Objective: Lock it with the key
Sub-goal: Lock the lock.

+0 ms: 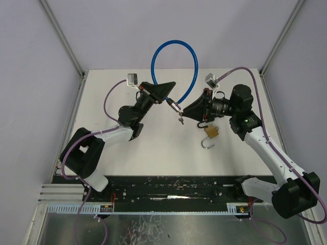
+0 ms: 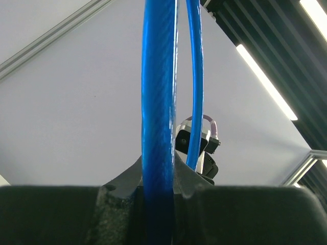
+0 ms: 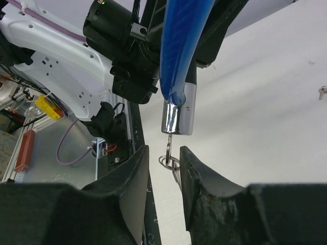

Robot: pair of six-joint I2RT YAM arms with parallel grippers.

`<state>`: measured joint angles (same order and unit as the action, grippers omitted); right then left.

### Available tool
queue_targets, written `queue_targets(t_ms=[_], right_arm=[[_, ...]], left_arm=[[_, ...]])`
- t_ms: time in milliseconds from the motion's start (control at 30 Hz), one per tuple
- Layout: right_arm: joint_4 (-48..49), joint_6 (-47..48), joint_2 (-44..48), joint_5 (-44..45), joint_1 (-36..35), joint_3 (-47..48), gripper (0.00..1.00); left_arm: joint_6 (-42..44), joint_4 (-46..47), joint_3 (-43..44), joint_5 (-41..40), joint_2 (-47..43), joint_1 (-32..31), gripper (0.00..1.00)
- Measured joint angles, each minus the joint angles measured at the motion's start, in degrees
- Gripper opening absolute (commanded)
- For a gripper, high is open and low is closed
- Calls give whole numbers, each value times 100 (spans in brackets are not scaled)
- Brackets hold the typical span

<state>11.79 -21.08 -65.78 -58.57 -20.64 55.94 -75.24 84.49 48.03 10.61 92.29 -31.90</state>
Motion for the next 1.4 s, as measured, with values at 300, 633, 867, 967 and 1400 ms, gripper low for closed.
queue_targets(t_ms=[300,633,867,967,1400], right_arm=[[81,-83,-11,107,-138,0,26],[-297,299,-131,278,-317,24,3],[-699,717,-173,396,-334,240,0],[-1123,1163,-188,505,-343,452,0],[-3222,3759,-350,1615,-671,1519,0]], left_arm=[[0,-2,11,9,0,-26,0],[-2,-2,11,11,0,-31,0],[0,-4,11,-2,0,-31,0],[42,-46,11,-31,-2,-31,0],[1475,-1915,-96,-48,-920,17,0]])
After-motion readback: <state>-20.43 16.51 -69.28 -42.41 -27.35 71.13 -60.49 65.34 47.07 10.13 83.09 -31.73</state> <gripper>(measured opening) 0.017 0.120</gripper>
